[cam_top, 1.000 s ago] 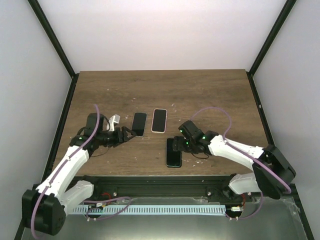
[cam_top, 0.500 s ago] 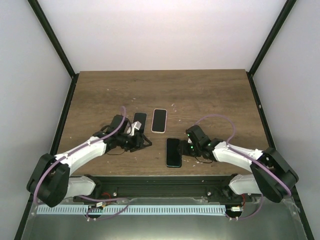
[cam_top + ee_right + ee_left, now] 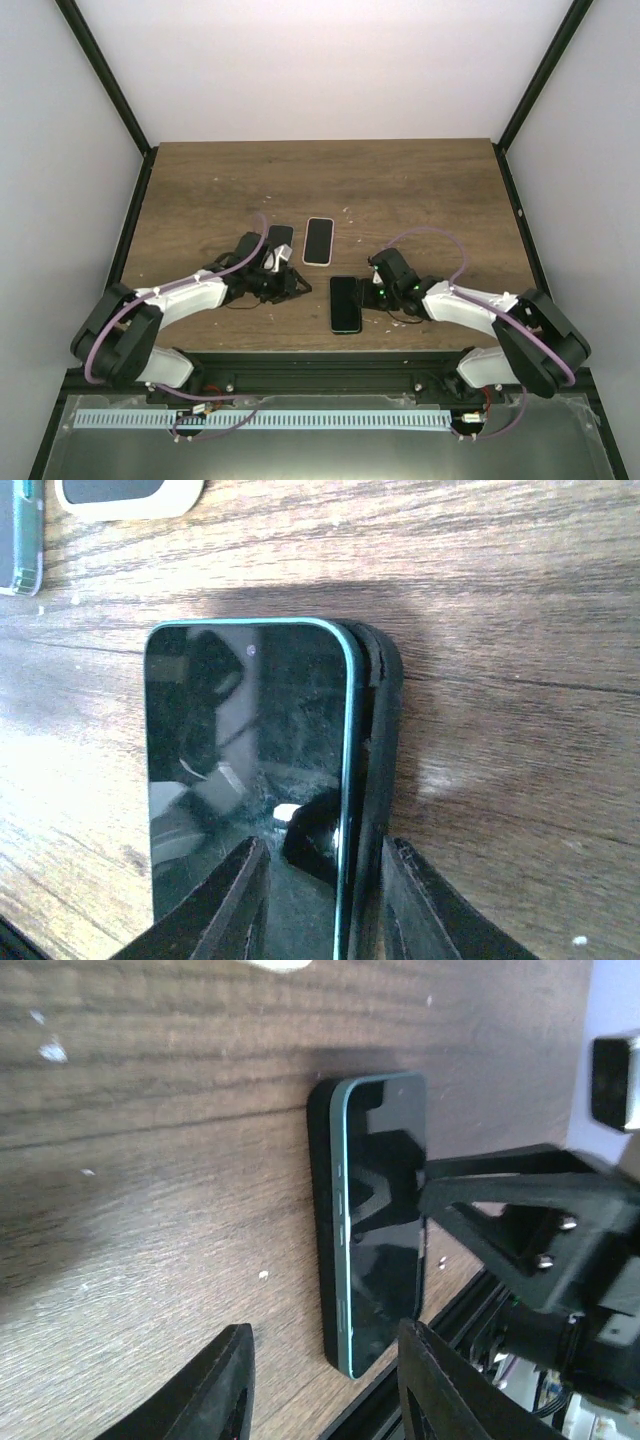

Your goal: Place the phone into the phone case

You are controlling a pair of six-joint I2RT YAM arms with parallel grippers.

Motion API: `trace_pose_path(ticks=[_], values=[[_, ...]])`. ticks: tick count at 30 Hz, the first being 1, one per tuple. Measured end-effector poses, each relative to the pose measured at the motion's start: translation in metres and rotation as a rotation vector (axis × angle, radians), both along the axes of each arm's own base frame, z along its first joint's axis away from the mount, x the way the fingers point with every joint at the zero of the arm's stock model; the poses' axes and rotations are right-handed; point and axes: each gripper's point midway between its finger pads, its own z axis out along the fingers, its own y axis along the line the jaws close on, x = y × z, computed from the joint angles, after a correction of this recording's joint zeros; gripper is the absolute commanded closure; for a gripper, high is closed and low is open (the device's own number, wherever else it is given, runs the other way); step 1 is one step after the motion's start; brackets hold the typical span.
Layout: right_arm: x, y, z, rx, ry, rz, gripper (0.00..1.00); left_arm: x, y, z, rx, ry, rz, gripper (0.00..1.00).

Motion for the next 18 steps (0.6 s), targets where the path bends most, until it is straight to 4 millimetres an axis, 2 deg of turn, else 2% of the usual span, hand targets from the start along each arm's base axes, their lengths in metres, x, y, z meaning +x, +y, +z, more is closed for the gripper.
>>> trace_pose_path(ticks=[4, 10, 14, 18], values=[[-0.002, -0.001, 0.006, 0.015, -0.017, 0.005, 0.69, -0.009, -0.012, -0.015, 0.012, 0.04, -0.038, 0.67], [-0.02, -0.009, -0.006, 0.024, 0.03, 0.006, 0.69, -0.024, -0.032, -0.021, 0.006, 0.062, -0.097, 0.73], [-0.024, -0.01, -0.005, 0.045, 0.031, -0.004, 0.71, -0.027, -0.039, -0.026, 0.004, 0.069, -0.11, 0.75], [-0.026, -0.008, -0.006, 0.075, 0.035, -0.009, 0.74, -0.034, -0.048, -0.036, 0.009, 0.102, -0.13, 0.82]])
